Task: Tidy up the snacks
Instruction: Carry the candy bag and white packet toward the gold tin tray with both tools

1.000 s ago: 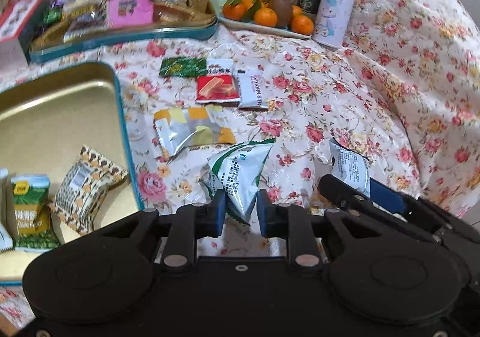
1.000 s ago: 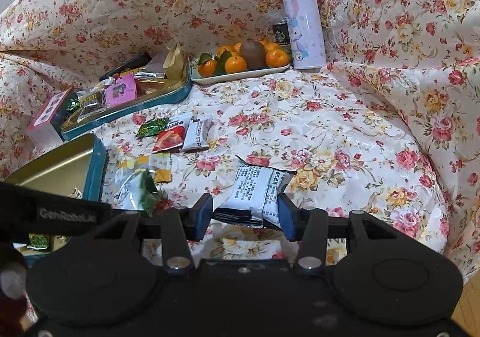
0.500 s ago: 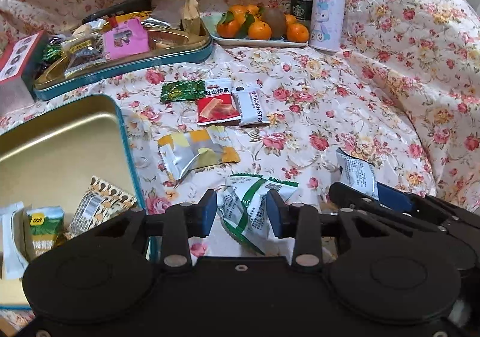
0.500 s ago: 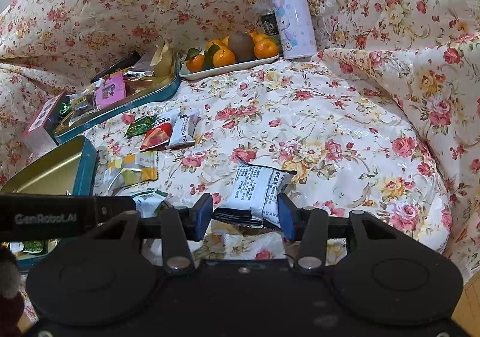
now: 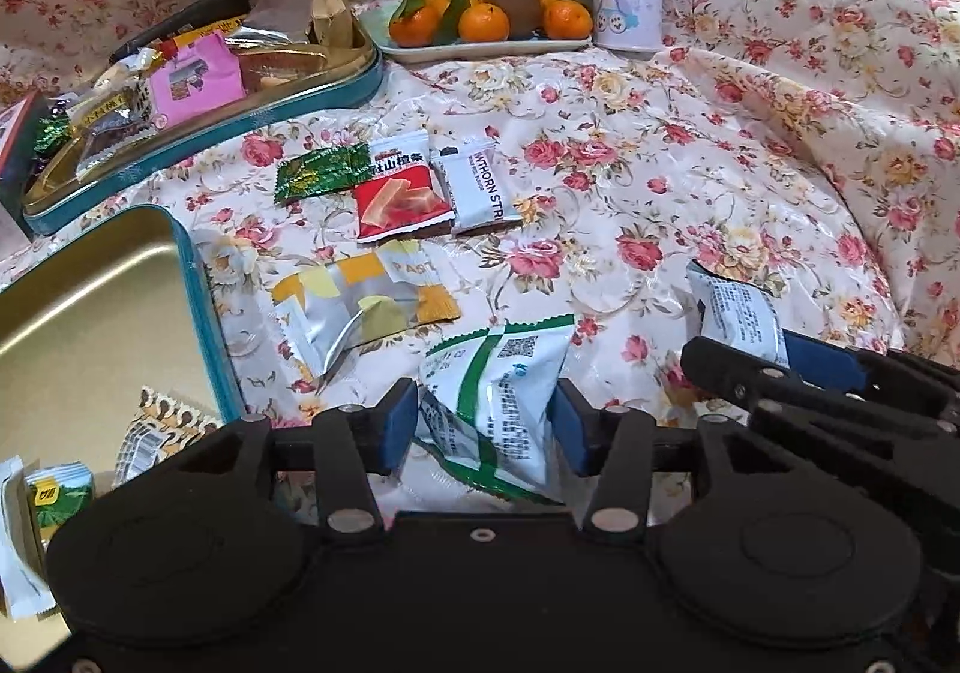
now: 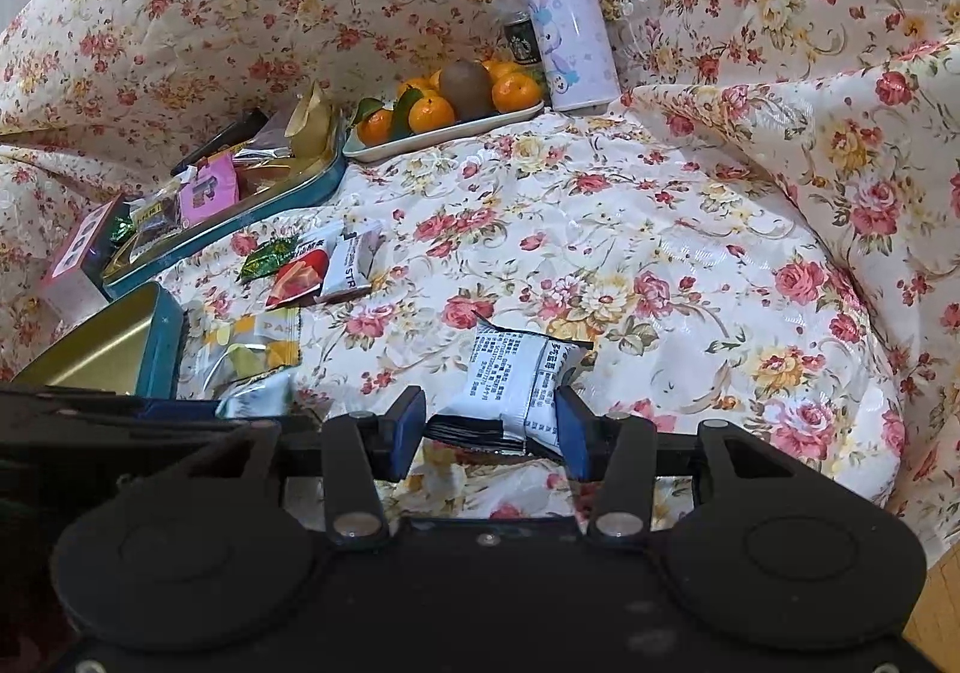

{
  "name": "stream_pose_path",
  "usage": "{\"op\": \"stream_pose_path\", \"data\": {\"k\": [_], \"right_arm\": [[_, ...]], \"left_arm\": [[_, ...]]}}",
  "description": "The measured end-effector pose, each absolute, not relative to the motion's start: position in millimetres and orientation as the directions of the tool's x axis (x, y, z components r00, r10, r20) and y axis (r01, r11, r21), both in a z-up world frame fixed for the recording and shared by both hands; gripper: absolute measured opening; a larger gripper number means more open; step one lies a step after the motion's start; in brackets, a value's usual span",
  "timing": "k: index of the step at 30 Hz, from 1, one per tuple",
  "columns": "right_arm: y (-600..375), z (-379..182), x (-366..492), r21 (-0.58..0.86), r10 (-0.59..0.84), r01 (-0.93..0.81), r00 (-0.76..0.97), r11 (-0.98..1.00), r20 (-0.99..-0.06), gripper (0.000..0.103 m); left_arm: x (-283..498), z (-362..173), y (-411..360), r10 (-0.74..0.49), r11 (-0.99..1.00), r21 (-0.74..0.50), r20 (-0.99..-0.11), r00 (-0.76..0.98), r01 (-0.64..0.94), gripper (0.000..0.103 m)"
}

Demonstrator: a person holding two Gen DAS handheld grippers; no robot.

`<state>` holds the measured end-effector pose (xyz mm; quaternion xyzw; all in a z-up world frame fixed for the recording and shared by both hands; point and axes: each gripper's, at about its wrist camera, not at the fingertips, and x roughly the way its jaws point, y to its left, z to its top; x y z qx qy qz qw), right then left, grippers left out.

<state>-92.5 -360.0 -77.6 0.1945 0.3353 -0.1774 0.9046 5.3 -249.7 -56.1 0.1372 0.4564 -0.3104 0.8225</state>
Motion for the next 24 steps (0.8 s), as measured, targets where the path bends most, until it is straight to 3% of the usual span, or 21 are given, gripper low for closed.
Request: {"op": "stream_pose_path", "data": {"k": [12,24], "right_arm": [[-357.6,-69.5,-92.2,0.213,-0.207,0.446,0.720,0.869,-0.662,0.049],[-314.4,-42.2,-82.4,0.169,-0.179,0.356,0.758,0.919,-0.628,0.049]], "left_arm": [[12.5,-42.0,-234.1,-0.436,0.800,-0.162,-0.819,0.373,0.578,0.054],[16.7,1.0,-153.3,-0.416,0.865,-0.172,-0.770,0.483,0.471,0.054]]}}
